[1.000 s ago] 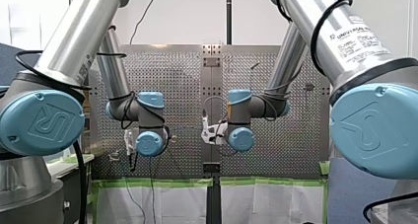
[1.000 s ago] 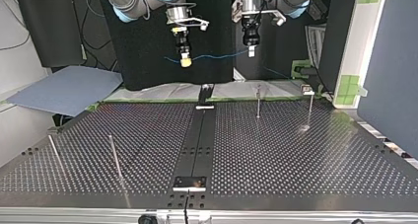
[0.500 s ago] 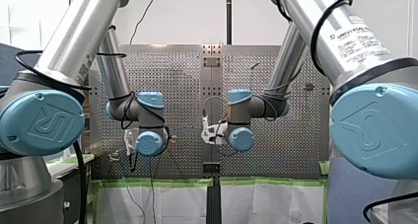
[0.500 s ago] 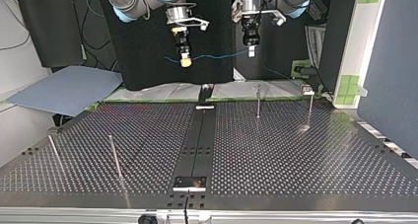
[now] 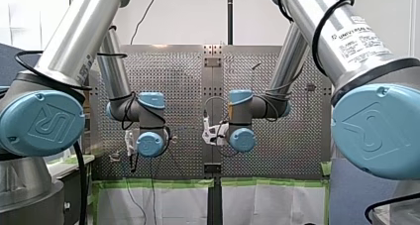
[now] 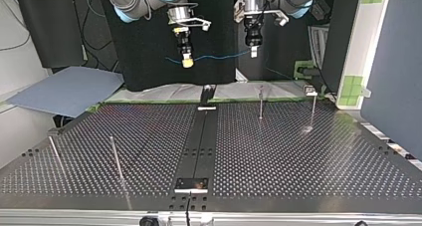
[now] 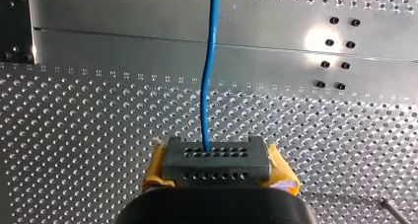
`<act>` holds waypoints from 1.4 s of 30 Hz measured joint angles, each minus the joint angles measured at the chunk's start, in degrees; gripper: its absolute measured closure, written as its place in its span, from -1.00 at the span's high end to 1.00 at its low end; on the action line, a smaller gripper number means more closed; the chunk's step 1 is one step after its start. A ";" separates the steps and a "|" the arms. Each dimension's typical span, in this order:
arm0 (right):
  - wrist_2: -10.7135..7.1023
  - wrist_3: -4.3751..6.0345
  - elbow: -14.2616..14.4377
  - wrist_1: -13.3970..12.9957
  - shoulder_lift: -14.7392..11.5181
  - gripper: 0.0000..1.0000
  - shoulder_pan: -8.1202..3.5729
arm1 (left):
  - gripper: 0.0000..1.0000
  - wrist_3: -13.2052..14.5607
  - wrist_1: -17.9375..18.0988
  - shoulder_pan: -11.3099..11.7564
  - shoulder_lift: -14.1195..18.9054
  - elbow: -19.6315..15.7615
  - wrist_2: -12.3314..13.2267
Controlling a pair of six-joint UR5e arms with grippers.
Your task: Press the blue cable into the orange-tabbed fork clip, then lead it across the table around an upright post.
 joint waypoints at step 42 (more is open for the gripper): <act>0.35 -0.18 -0.62 3.41 3.59 -1.00 0.35 | -1.00 0.00 0.09 0.00 0.00 0.00 0.00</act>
